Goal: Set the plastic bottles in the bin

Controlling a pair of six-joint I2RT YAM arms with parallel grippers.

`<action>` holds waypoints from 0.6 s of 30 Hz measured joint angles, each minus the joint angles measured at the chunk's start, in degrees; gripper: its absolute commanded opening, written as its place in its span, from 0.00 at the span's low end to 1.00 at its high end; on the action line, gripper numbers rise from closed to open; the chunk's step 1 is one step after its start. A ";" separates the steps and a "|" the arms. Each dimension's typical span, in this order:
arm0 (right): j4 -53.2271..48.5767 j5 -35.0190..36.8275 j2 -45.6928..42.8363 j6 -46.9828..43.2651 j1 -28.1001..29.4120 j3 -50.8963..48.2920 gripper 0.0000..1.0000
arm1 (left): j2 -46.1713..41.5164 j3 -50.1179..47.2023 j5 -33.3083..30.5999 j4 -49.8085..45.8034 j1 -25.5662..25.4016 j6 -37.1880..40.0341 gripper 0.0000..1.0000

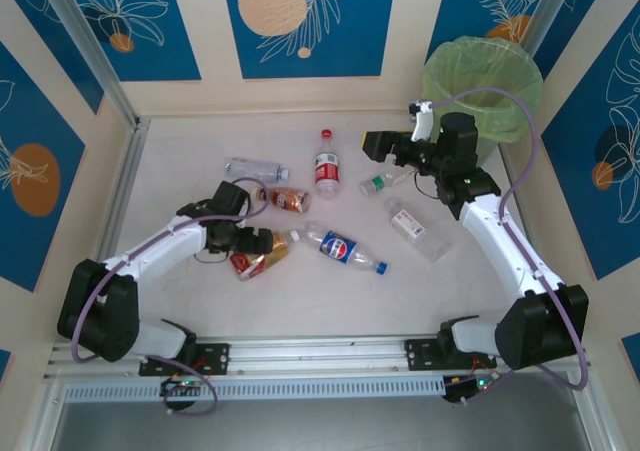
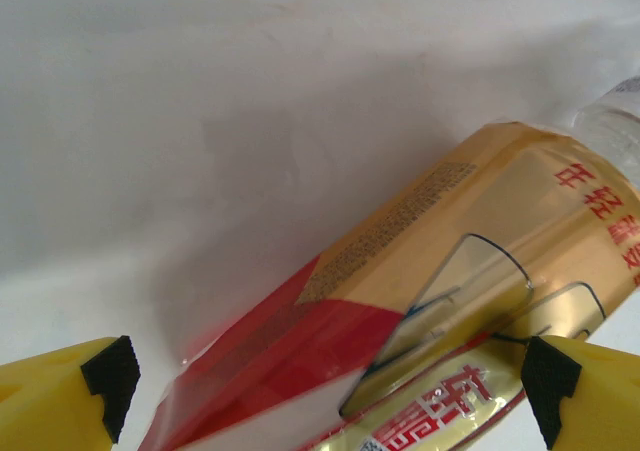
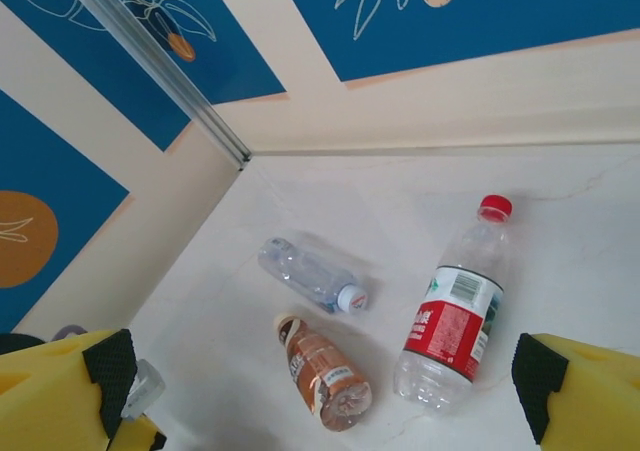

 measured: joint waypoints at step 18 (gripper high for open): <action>-1.70 5.31 4.33 1.64 2.25 -0.07 0.99 | -5.95 -6.67 -2.99 4.61 -11.50 0.17 1.00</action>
